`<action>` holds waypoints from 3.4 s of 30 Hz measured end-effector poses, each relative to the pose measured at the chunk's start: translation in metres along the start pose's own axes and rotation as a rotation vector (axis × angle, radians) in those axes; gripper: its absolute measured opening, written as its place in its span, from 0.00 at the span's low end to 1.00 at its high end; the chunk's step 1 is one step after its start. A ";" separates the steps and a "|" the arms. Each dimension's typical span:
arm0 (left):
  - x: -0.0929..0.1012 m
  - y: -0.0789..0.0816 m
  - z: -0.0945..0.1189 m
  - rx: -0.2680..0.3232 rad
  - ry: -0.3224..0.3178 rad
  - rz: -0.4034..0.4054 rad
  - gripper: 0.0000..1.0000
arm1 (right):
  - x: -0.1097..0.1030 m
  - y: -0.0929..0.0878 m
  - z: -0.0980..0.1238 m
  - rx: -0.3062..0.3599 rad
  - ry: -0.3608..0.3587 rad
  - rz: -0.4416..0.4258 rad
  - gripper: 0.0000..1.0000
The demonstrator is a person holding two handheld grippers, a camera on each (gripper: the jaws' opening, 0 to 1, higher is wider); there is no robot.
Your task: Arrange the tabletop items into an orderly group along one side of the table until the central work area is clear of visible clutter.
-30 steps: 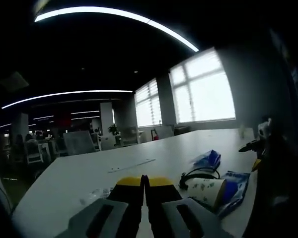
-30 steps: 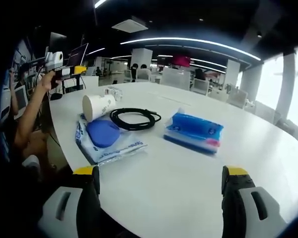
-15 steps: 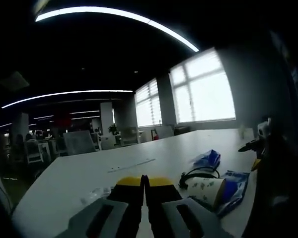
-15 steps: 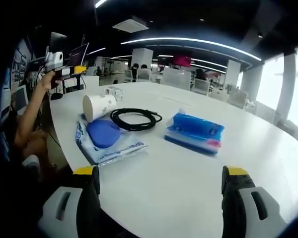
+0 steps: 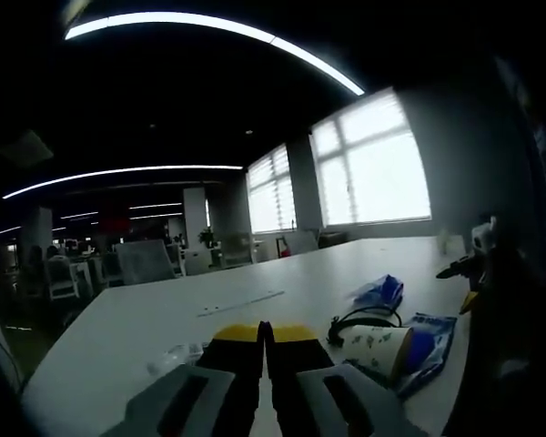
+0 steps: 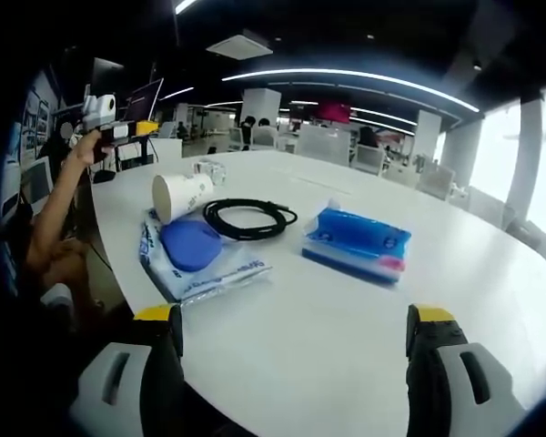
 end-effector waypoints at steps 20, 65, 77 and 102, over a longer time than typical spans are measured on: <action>-0.007 -0.001 0.007 0.000 0.004 0.007 0.00 | 0.000 0.000 -0.003 -0.004 0.008 0.005 0.99; 0.004 -0.056 0.053 -0.139 -0.060 -0.032 0.47 | -0.027 0.050 -0.020 0.056 0.112 0.046 1.00; 0.007 -0.063 0.063 -0.158 -0.063 -0.044 0.75 | -0.027 0.066 -0.021 0.074 0.125 0.058 1.00; 0.003 -0.074 0.074 -0.179 -0.041 -0.022 0.98 | -0.043 0.105 -0.049 0.070 0.199 0.149 1.00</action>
Point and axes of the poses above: the point that each gripper's makers call its tool centre point, and the gripper's own axes: z roughly backward along the fingers, x roughly to its right, y roughly out of its top, the point moved 1 cm from there along z, roughly backward along the fingers, and after that the axes turned 2 degrees about y, right-handed, at the moved point
